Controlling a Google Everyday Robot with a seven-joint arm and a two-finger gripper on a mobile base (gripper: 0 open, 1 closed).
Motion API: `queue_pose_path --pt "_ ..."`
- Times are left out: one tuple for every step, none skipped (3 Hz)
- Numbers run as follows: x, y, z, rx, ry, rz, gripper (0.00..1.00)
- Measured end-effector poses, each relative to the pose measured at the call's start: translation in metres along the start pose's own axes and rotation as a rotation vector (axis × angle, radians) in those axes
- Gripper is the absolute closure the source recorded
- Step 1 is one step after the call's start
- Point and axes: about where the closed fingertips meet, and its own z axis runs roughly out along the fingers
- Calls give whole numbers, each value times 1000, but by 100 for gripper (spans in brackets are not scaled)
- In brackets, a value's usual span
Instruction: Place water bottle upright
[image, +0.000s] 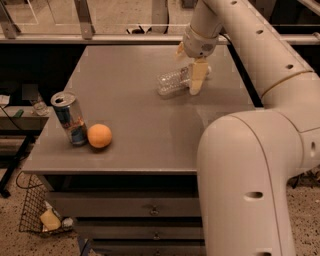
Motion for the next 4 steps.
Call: queue_pose_path --pt "4 -4 10 -11 -6 11 48" --pt "4 -5 15 -17 -14 14 72" --pt "3 -7 11 -1 -19 9 96" --pt "9 -10 -21 85 41 -38 100"
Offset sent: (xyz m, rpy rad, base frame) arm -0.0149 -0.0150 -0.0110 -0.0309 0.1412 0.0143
